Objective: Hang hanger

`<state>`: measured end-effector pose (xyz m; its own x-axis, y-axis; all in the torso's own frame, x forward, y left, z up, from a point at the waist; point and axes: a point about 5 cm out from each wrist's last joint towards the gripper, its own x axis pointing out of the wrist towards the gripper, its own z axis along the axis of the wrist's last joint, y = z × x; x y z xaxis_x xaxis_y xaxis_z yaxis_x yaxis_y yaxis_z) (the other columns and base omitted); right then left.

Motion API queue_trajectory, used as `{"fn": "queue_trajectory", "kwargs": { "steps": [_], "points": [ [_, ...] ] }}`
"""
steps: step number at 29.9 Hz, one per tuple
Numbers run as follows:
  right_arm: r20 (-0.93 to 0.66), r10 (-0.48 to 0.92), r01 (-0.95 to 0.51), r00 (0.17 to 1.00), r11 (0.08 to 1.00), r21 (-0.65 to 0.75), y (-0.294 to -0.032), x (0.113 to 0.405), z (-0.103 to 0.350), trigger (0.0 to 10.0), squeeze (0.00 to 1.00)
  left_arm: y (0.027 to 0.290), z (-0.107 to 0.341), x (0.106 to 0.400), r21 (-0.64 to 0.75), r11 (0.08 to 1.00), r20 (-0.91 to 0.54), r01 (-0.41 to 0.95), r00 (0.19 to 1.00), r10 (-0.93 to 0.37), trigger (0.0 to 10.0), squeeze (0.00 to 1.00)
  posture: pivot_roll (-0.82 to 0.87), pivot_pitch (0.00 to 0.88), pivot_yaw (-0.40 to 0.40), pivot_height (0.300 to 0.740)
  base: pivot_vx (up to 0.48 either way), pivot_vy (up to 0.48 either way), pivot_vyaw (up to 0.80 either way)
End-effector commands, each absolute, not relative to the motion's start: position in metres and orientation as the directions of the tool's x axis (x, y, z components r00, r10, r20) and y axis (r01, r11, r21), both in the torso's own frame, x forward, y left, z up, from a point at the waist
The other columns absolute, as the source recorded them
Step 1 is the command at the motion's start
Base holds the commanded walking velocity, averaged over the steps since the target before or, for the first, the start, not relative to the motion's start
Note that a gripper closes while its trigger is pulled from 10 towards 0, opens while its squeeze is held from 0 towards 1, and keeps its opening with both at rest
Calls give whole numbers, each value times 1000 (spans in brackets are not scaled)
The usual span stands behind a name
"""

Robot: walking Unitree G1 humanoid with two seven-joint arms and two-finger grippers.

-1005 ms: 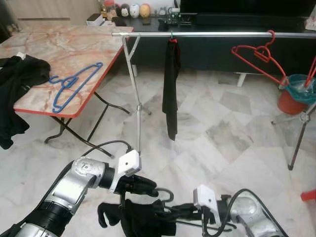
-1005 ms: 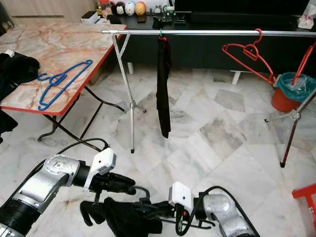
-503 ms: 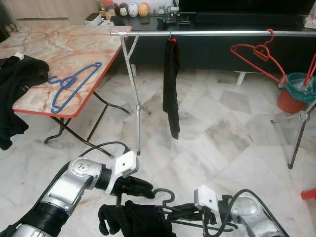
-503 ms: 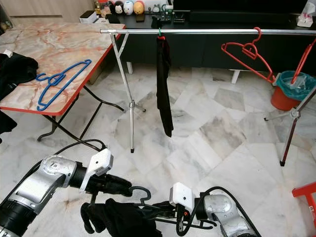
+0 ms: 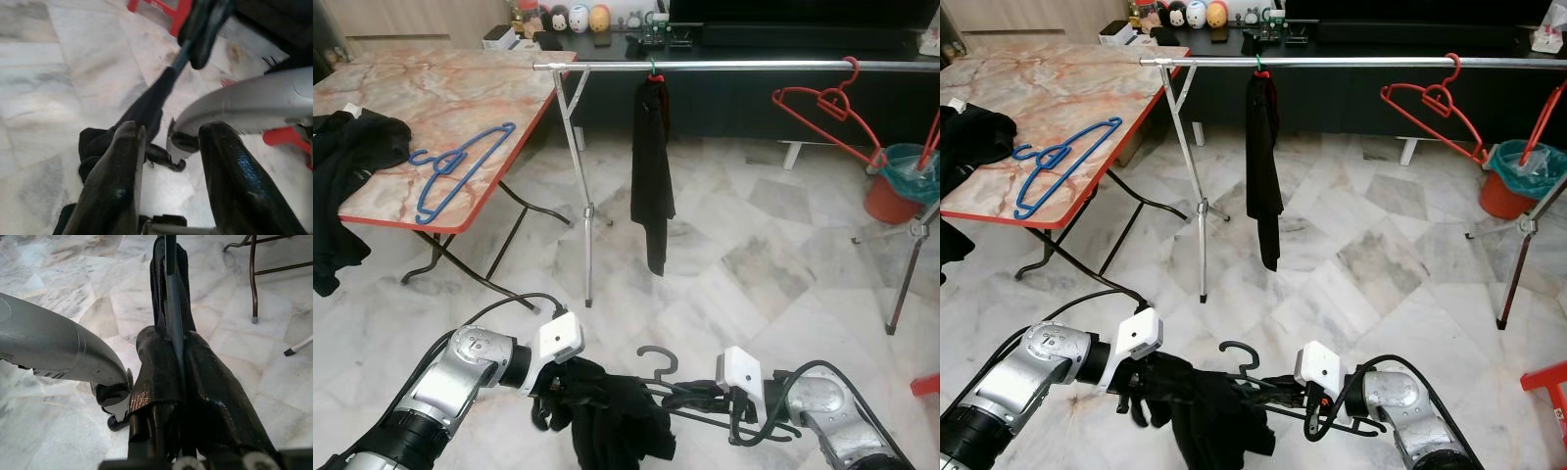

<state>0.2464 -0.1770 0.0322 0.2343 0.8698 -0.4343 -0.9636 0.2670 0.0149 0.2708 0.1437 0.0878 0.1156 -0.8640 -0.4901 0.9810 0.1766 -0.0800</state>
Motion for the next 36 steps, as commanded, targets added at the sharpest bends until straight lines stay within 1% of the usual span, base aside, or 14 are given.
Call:
{"fn": "queue_trajectory", "kwargs": {
  "steps": [1,5,13,17,21,22,25,26,28,30,32,33,34,36],
  "points": [
    [-398,880,-960,259,281,-3,-179,248,37,0,0,152,93,277,-60,228,-470,972,174,-865,10000,1000,24,68,63,740,0,0,0],
    [-396,880,-959,263,285,-5,-180,248,38,0,0,160,92,278,-62,246,-481,967,187,-857,10000,1000,26,68,64,740,0,0,0],
    [-396,877,-957,273,289,-21,-185,251,44,0,0,182,72,271,-79,283,-581,956,187,-792,10000,1000,23,67,63,740,0,0,0],
    [-397,876,-957,275,288,-26,-186,252,45,0,0,184,64,270,-81,305,-593,949,200,-780,10000,1000,22,67,61,740,0,0,0],
    [-396,876,-958,274,286,-30,-188,252,47,0,0,181,58,272,-52,338,-578,940,247,-777,10000,1000,20,65,61,740,0,0,0],
    [-395,877,-958,273,285,-29,-188,252,47,0,0,182,56,274,-41,361,-580,932,272,-768,10000,0,19,65,61,740,0,0,0],
    [-395,880,-961,266,276,-31,-188,252,49,0,0,183,53,283,-2,458,-548,889,383,-744,10000,0,15,63,61,740,0,0,0],
    [-395,880,-961,265,275,-33,-190,252,51,0,0,184,55,288,9,502,-519,865,433,-737,10000,0,12,63,62,740,0,0,0],
    [-396,879,-961,266,276,-34,-191,252,51,0,0,185,56,290,19,514,-510,857,451,-732,10000,0,10,62,62,740,0,0,0],
    [-398,878,-961,266,276,-33,-192,252,51,0,0,184,56,289,1,510,-504,860,441,-743,10000,0,11,61,62,740,0,0,0],
    [-400,876,-960,268,278,-34,-193,251,51,0,0,186,52,285,-29,470,-521,882,388,-760,10000,0,11,58,64,740,0,0,0],
    [-400,876,-960,268,278,-34,-193,251,51,0,0,186,52,285,-29,470,-521,882,388,-760,10000,0,11,58,64,740,0,0,0],
    [-400,876,-960,268,279,-34,-193,251,51,0,0,186,49,280,-57,442,-531,895,348,-773,10000,0,11,58,64,740,0,0,0],
    [-400,876,-960,268,279,-33,-193,251,52,0,0,185,46,275,-85,412,-540,907,305,-784,10000,0,11,58,64,740,0,0,0]
  ]
}}
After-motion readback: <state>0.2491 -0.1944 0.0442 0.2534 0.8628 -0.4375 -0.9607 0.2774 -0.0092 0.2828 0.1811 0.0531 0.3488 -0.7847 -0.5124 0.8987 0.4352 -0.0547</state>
